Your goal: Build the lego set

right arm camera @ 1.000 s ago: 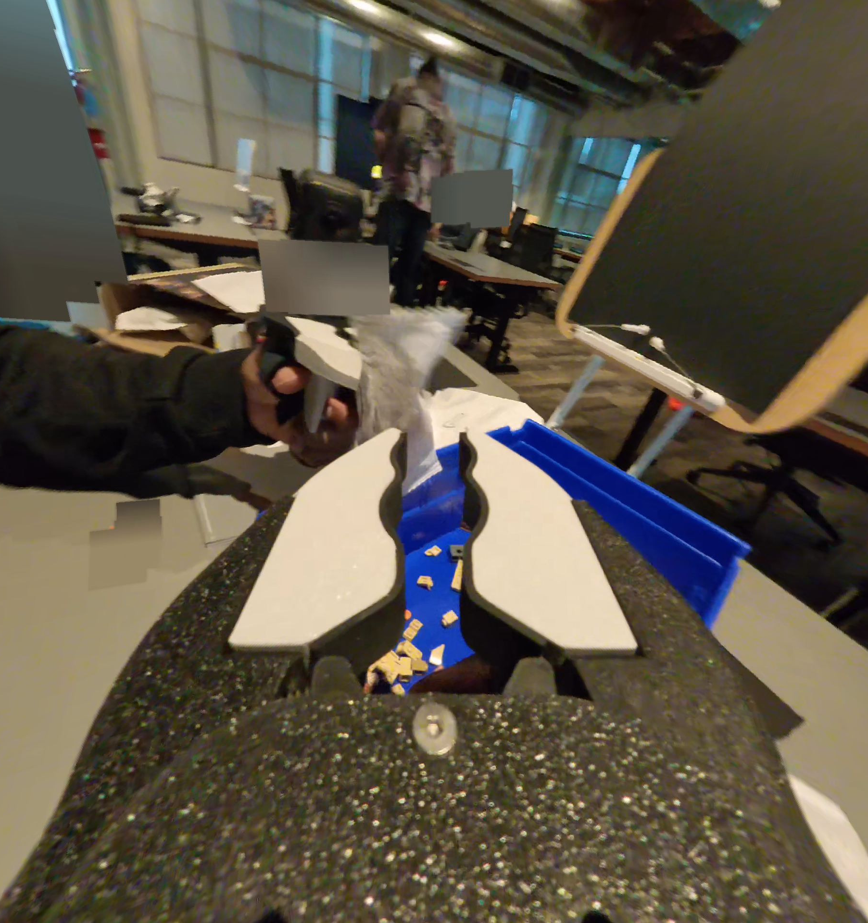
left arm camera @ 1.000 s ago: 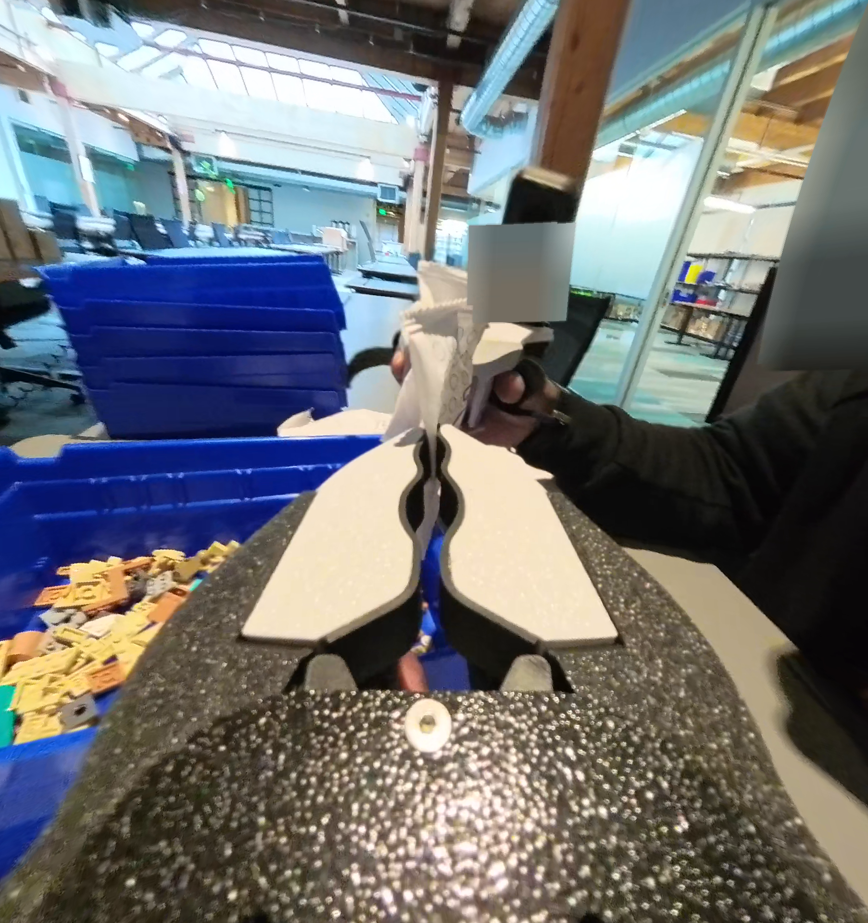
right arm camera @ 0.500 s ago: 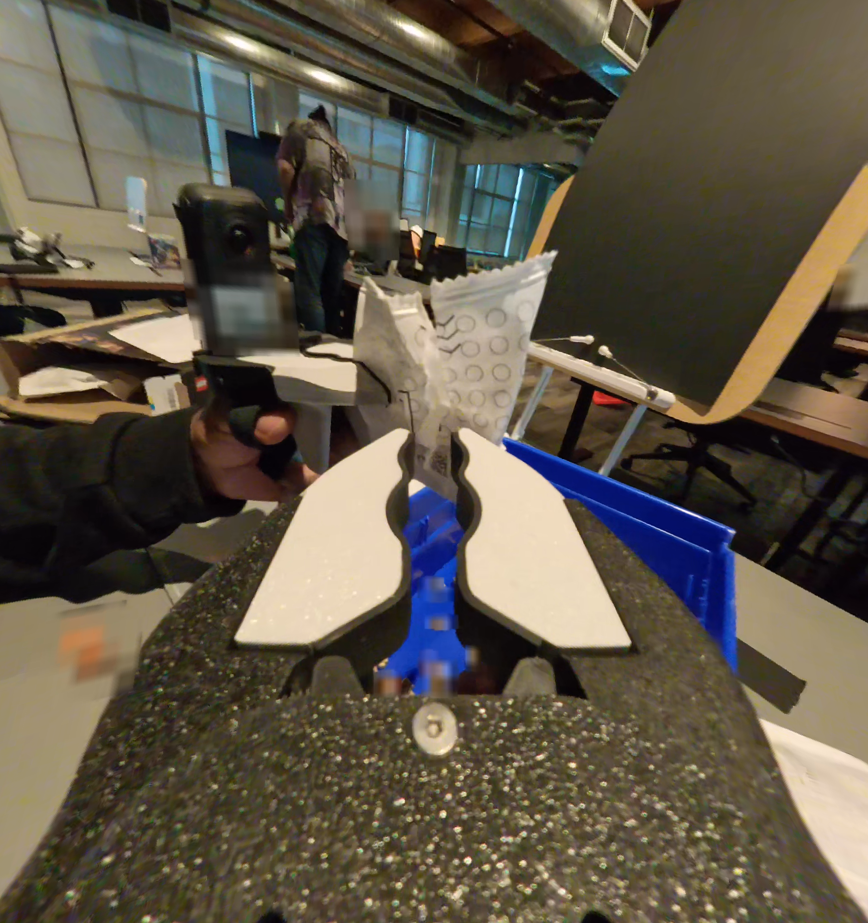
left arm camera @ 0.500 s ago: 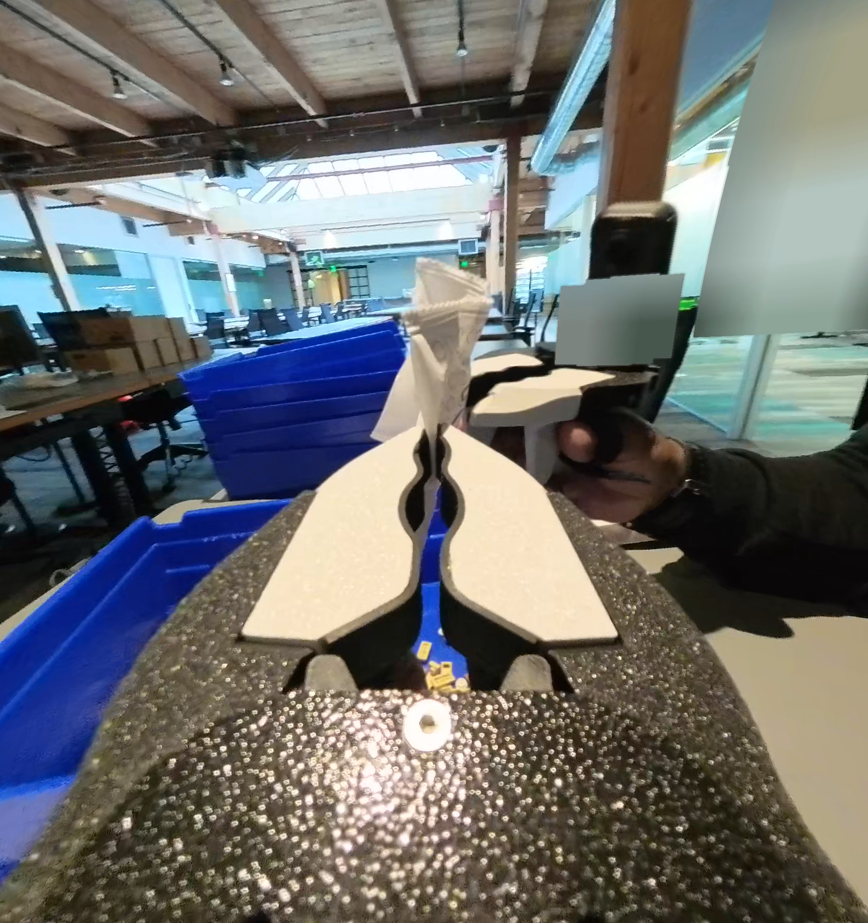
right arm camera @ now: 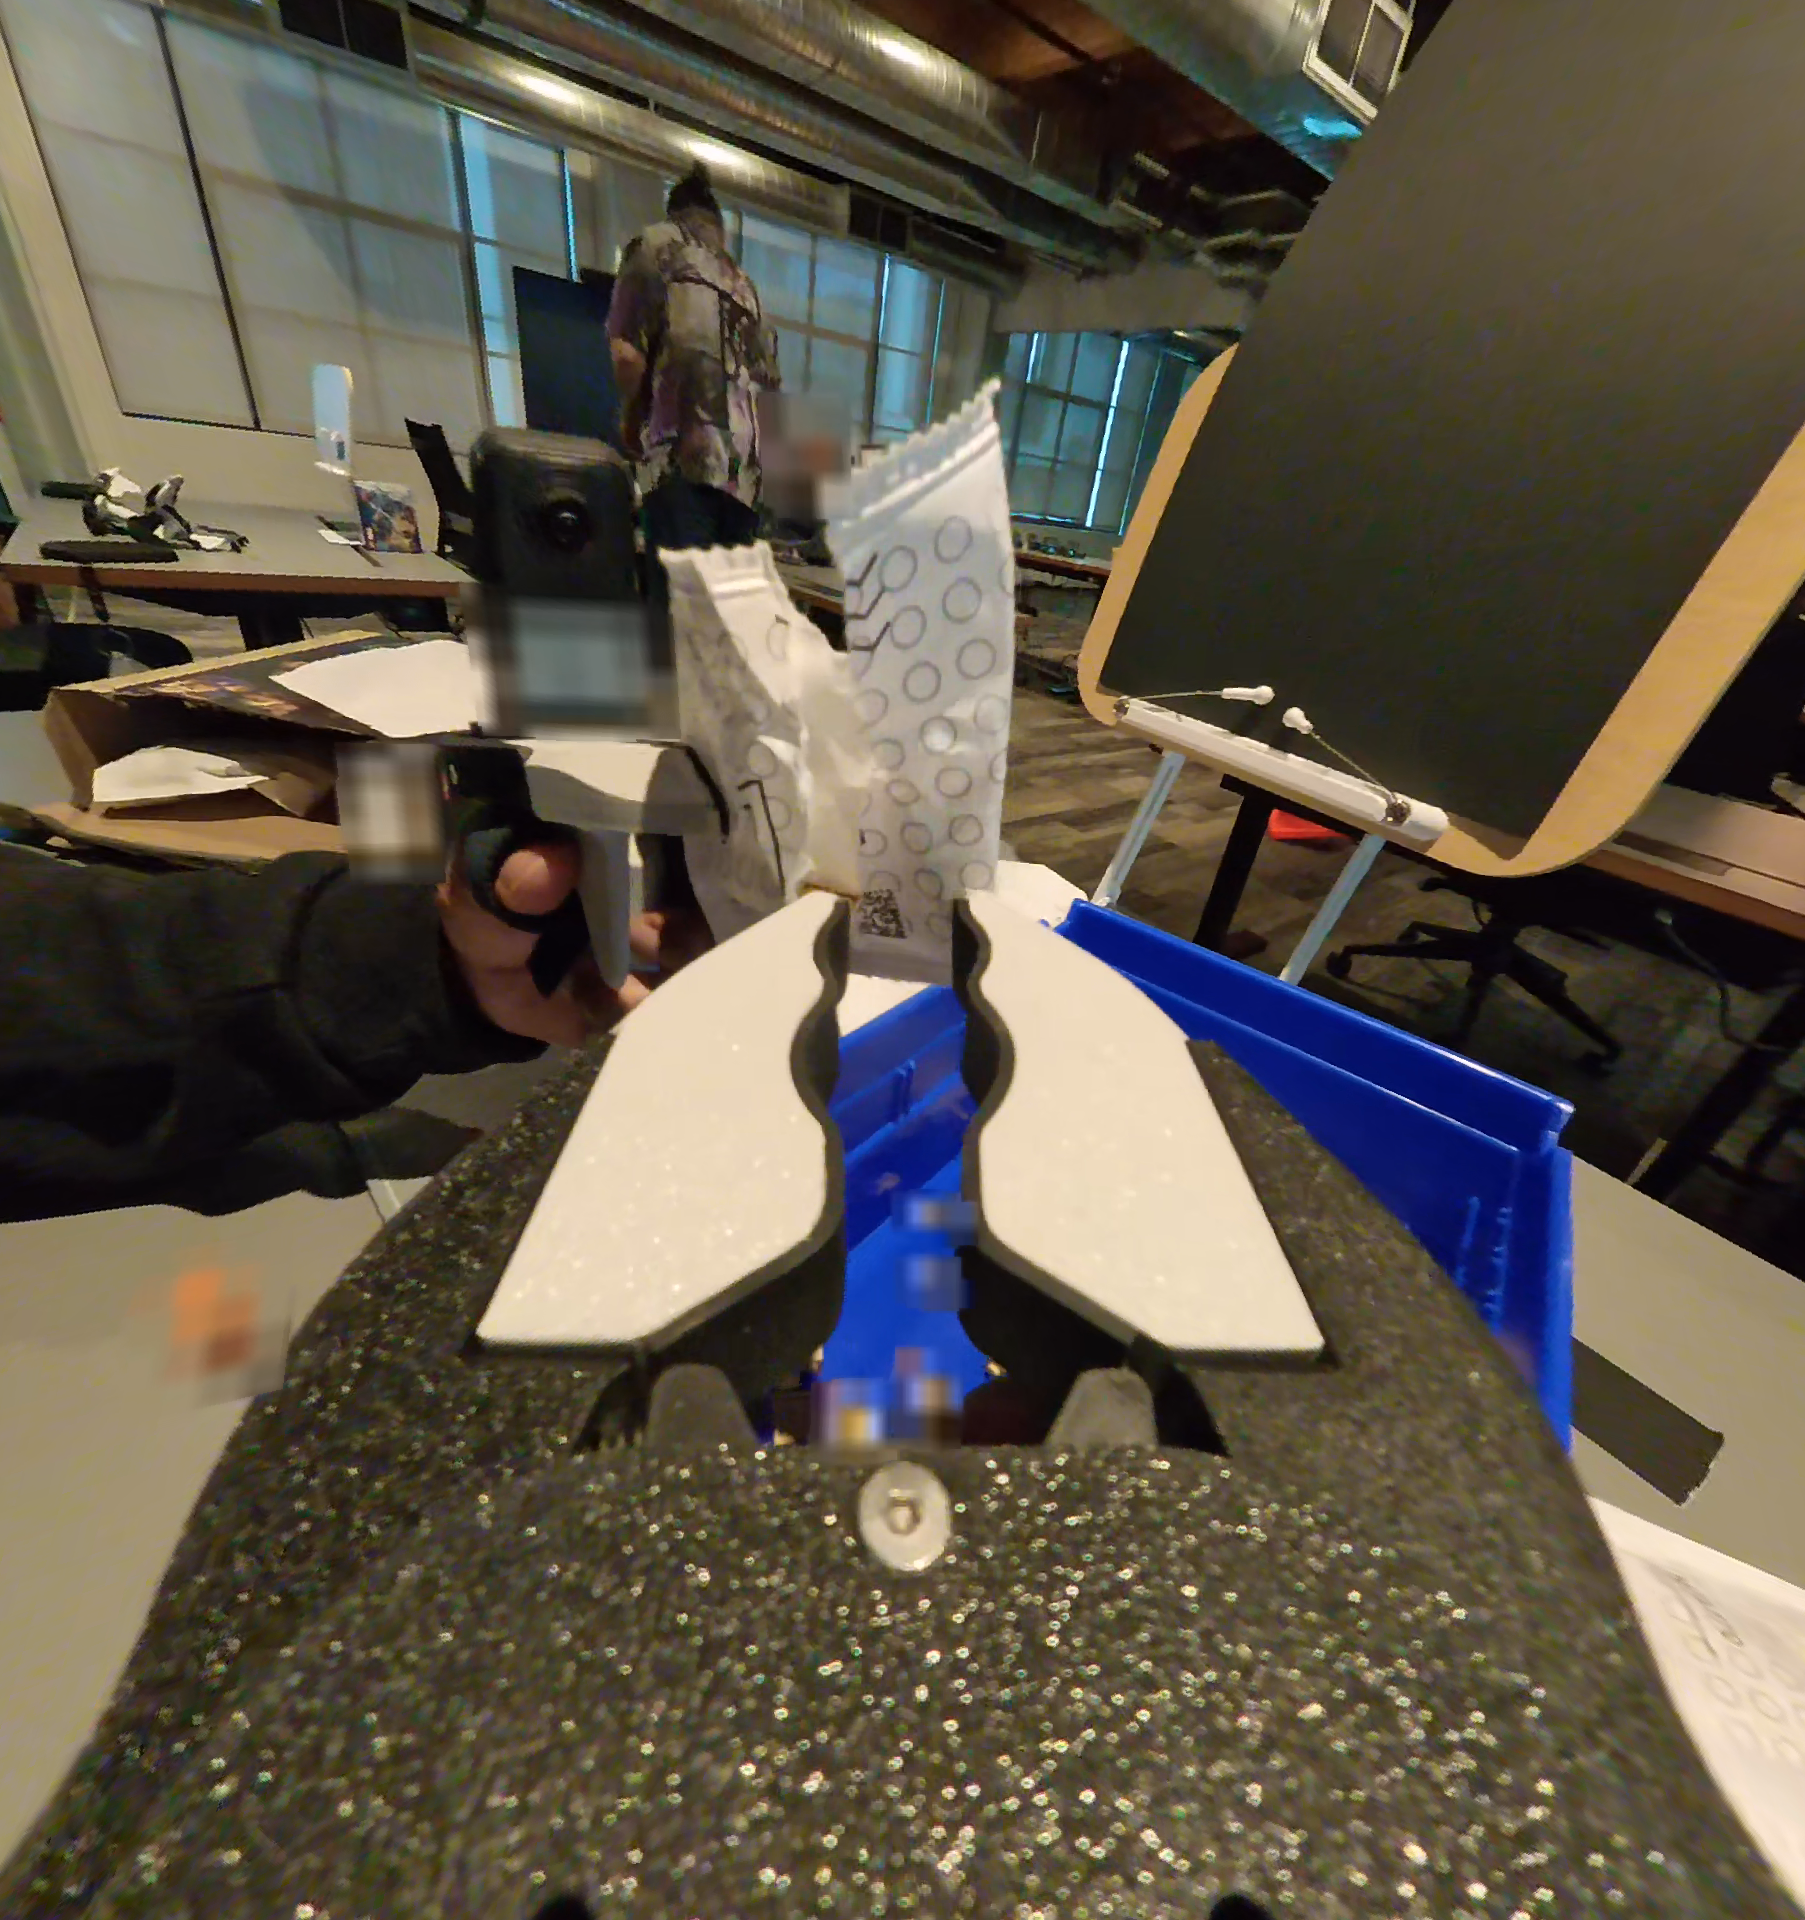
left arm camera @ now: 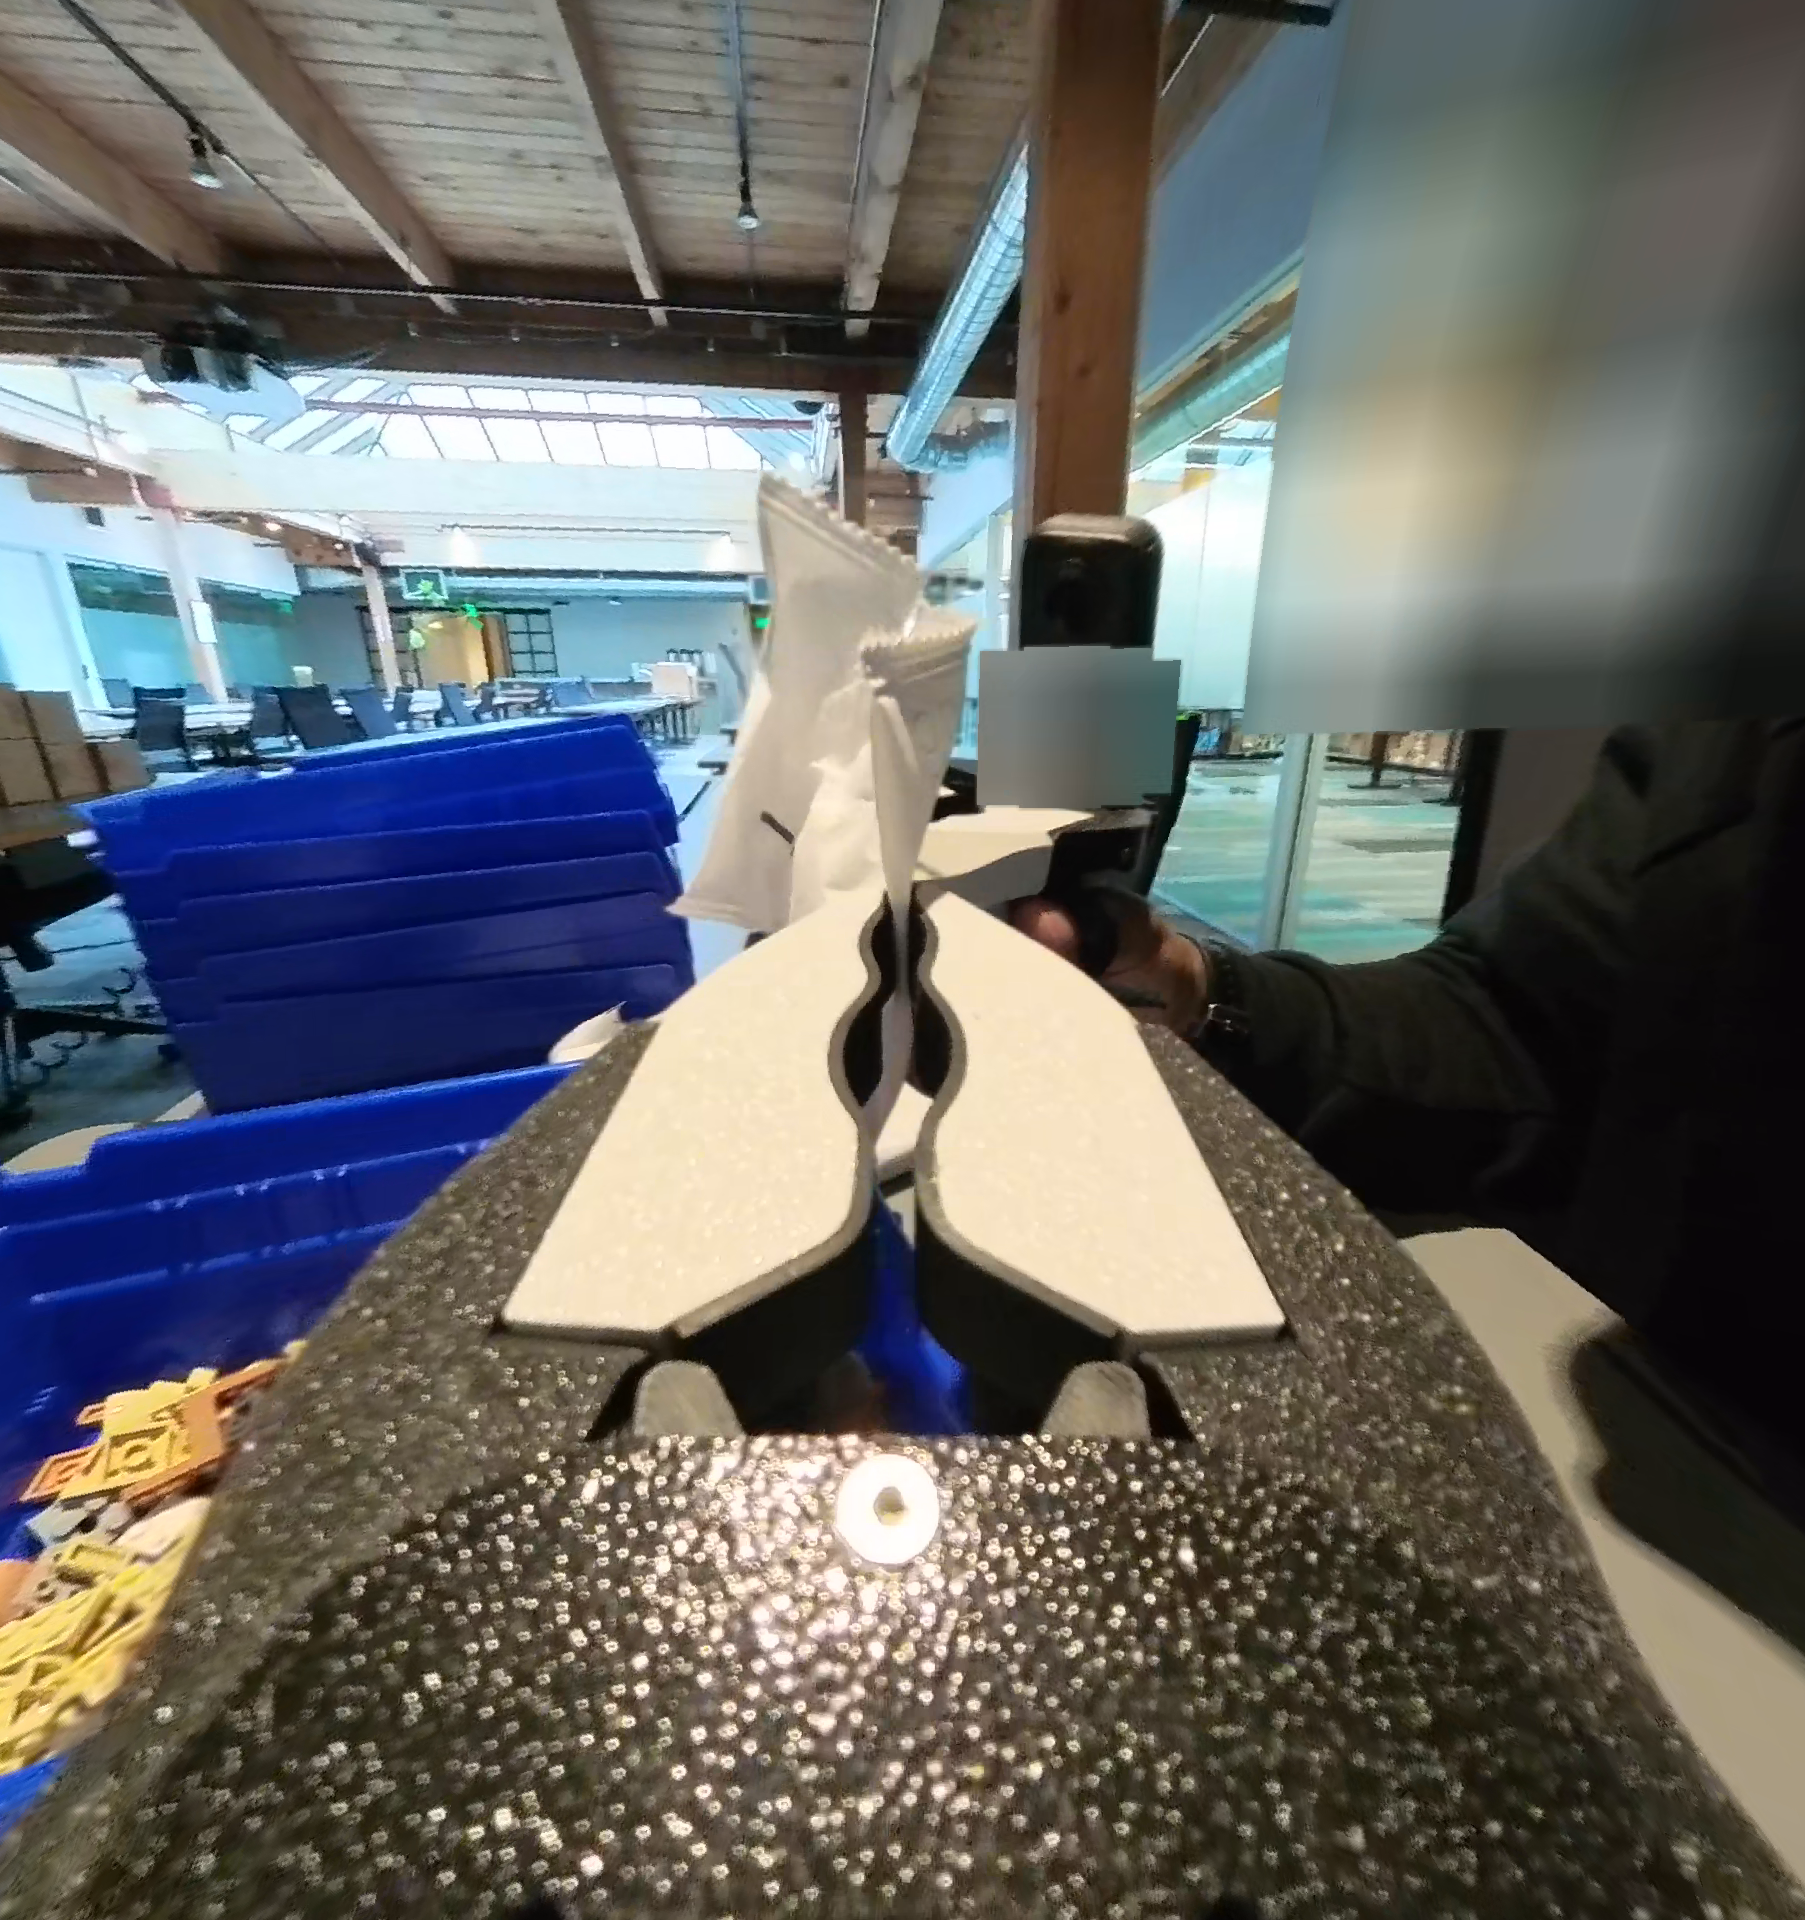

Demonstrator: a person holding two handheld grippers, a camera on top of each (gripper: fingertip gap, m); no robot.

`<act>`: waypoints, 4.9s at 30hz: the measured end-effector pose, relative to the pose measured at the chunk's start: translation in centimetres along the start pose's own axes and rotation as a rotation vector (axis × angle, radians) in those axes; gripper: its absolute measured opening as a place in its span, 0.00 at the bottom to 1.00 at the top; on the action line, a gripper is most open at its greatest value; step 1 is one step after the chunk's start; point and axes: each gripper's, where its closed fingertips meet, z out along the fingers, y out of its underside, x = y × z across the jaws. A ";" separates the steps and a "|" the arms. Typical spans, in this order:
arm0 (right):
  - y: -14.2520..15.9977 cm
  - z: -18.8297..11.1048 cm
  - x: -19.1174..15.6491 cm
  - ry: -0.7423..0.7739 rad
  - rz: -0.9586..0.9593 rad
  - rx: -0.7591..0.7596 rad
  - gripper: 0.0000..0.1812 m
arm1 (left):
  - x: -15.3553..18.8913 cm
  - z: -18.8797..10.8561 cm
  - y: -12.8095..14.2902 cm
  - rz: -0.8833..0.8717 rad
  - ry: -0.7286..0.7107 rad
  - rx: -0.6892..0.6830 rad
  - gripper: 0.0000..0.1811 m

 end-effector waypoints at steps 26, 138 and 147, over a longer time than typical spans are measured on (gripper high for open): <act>0.6 0.0 -5.2 -0.142 -0.211 0.000 0.10 | 5.9 -2.4 2.3 0.055 0.471 -0.159 0.00; 3.0 0.0 -2.8 -0.249 0.317 -0.029 0.17 | 4.9 -2.2 2.1 -0.109 0.553 -0.049 0.00; 2.9 -0.7 -2.2 -0.416 0.687 0.013 0.18 | 3.4 -1.0 2.7 0.087 0.384 -0.177 0.00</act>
